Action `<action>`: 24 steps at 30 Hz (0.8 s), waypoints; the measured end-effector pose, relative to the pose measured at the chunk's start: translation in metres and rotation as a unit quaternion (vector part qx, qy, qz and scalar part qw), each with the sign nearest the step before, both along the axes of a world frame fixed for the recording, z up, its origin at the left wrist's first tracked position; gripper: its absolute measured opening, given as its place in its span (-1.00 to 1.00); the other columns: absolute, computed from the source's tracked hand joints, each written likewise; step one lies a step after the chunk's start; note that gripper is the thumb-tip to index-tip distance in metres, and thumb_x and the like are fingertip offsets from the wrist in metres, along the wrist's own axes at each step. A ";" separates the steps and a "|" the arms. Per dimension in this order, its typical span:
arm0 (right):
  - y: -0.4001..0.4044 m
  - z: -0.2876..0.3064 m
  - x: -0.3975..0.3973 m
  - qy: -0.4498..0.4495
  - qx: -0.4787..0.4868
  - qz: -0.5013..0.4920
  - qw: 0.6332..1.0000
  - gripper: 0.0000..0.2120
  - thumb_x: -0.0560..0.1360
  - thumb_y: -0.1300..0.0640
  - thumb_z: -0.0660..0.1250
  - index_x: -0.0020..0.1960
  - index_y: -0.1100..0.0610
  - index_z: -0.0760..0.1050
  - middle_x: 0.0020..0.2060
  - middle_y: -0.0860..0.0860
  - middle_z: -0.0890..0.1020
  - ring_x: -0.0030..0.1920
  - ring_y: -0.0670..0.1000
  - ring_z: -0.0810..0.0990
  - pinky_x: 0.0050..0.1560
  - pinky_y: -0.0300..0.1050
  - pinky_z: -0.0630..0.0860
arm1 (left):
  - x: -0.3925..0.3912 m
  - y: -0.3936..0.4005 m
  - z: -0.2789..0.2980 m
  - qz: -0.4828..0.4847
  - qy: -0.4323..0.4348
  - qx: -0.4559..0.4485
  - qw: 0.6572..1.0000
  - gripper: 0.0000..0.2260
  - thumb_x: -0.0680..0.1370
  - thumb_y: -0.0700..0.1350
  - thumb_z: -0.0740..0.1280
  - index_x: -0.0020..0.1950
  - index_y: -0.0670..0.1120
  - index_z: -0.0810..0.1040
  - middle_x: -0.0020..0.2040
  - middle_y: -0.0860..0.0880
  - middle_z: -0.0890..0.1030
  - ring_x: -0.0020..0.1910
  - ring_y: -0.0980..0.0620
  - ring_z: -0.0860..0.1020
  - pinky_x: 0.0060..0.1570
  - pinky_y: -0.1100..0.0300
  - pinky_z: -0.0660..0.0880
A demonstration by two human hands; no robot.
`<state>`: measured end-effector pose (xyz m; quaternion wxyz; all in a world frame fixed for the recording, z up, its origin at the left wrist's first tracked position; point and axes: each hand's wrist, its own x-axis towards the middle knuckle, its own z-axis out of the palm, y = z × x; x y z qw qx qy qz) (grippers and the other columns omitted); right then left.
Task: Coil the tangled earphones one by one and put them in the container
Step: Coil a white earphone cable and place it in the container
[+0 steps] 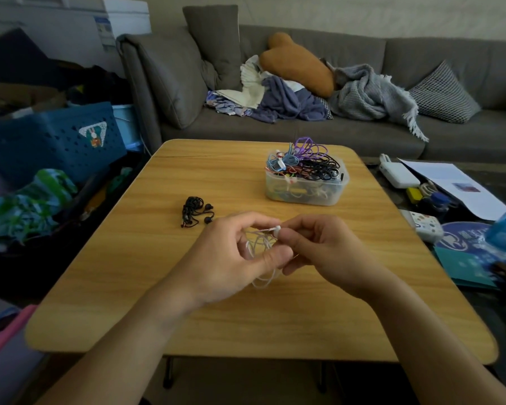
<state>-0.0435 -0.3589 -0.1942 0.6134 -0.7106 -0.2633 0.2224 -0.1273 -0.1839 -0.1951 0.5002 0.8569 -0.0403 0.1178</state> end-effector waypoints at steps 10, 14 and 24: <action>0.014 -0.005 -0.013 0.103 0.094 -0.040 0.989 -0.76 0.36 0.18 0.44 0.02 0.17 0.69 -0.25 0.13 0.65 -0.29 -0.04 0.57 -0.23 -0.21 0.59 | 0.006 -0.008 -0.004 0.150 -0.077 -0.029 0.985 -0.93 0.50 -0.14 0.45 -0.09 0.03 0.66 -0.39 0.21 0.60 -0.49 0.20 0.44 -0.44 0.38 0.33; 0.018 -0.001 -0.018 0.163 0.147 -0.072 0.973 -0.68 0.29 0.25 0.46 0.04 0.26 0.63 -0.23 0.16 0.69 -0.27 0.00 0.65 -0.25 -0.21 0.61 | 0.007 -0.011 -0.001 0.170 -0.042 -0.154 0.972 -0.94 0.51 -0.14 0.44 -0.10 0.02 0.62 -0.19 0.00 0.69 -0.31 0.03 0.63 -0.30 0.07 0.57; 0.022 0.004 -0.024 0.189 0.179 -0.146 0.954 -0.74 0.25 0.20 0.52 -0.07 0.18 0.66 -0.24 0.09 0.72 -0.31 -0.05 0.65 -0.29 -0.24 0.54 | 0.005 -0.012 0.004 0.123 -0.012 -0.288 0.950 -0.91 0.52 -0.22 0.40 0.01 -0.17 0.57 -0.22 -0.10 0.69 -0.49 -0.02 0.55 -0.48 0.18 0.37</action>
